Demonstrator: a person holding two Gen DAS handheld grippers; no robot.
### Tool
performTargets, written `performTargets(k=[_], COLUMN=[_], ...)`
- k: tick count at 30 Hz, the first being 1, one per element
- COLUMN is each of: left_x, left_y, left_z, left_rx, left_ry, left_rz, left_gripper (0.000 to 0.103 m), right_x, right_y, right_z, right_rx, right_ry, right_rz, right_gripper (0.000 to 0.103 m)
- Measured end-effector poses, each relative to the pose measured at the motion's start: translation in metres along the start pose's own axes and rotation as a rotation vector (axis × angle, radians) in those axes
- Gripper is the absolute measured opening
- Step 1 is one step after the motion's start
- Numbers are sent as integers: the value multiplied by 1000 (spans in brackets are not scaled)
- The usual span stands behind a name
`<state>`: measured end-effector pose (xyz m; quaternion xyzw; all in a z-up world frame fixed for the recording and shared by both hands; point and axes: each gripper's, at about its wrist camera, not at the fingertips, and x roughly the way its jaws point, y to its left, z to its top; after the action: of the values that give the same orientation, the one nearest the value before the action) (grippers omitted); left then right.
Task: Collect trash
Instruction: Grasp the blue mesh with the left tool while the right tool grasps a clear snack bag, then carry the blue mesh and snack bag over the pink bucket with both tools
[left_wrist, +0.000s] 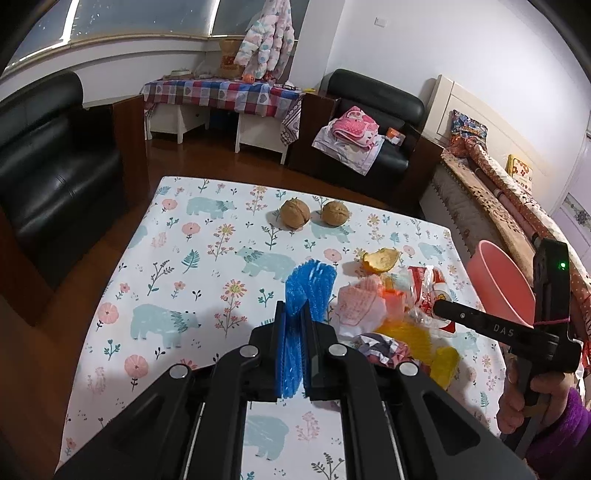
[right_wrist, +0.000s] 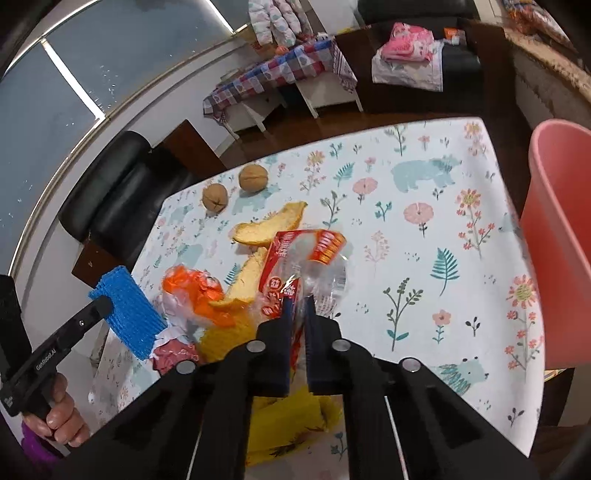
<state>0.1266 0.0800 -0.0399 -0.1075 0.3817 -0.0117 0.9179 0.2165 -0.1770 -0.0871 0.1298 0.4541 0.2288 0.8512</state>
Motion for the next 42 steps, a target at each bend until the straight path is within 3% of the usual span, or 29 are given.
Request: performTargets(k=[10,18,36,42], left_x=[-26,-34,-12,4], left_y=[-18,-52,-197,-247], left_z=[15,30,62,62], left_rx=[27,75,236,313], left_ry=[-56,-82,-67,-49], left_rz=[-38,-113,-383,-427], left_gripper=[6,6,6,6], right_x=[-54,-92,-170,-177], right_y=[10,-2,-93,-121], right_z=[-4,-10,-15,-16], right_rx=[-51,-44,122,168], right_ry=[-123,-200,-370,-383], right_rz=[-21,-58,-252,-298], right_gripper=[5,5,5,5])
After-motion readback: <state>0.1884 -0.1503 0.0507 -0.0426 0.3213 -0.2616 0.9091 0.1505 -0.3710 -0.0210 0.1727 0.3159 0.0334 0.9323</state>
